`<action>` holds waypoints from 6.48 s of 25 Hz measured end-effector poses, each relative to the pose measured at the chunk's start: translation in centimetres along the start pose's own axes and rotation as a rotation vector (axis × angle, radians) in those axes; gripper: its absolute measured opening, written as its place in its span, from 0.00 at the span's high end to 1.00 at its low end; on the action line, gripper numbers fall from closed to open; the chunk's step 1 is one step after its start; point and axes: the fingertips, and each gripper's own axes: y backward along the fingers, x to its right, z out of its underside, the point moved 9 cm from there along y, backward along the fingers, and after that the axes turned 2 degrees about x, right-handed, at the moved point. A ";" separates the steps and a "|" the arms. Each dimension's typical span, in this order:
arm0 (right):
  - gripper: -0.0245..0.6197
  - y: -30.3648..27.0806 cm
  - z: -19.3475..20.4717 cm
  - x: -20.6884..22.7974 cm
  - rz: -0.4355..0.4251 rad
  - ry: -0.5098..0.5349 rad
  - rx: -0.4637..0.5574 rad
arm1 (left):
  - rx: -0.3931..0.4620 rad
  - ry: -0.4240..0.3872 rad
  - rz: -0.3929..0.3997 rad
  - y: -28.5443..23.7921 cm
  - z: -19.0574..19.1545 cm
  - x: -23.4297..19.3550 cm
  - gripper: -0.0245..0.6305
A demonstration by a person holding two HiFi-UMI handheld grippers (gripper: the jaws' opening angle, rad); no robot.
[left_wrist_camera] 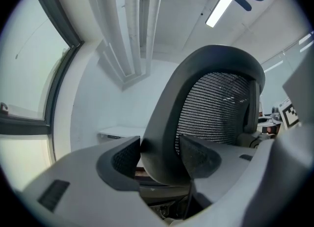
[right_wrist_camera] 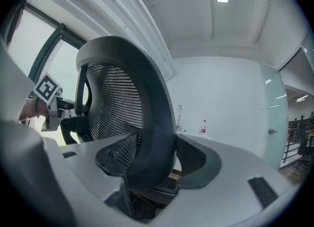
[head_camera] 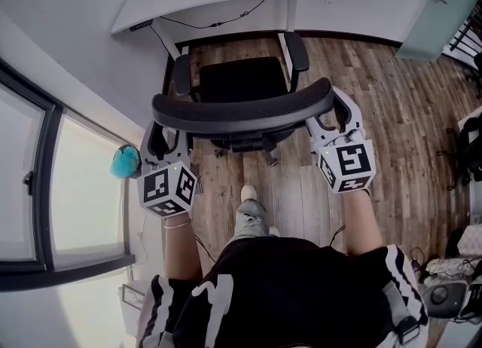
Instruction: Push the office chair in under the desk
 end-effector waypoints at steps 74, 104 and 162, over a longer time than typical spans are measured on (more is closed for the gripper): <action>0.58 -18.1 -0.1 -1.9 0.045 -0.093 0.003 | -0.063 -0.044 0.099 -17.6 -0.5 -12.7 0.59; 0.57 -27.9 -0.2 -1.6 0.108 -0.073 -0.004 | -0.017 -0.021 0.177 -27.0 0.2 -18.2 0.59; 0.57 -43.9 2.8 15.2 0.008 -0.053 -0.012 | -0.028 -0.013 0.116 -45.6 1.5 -12.7 0.59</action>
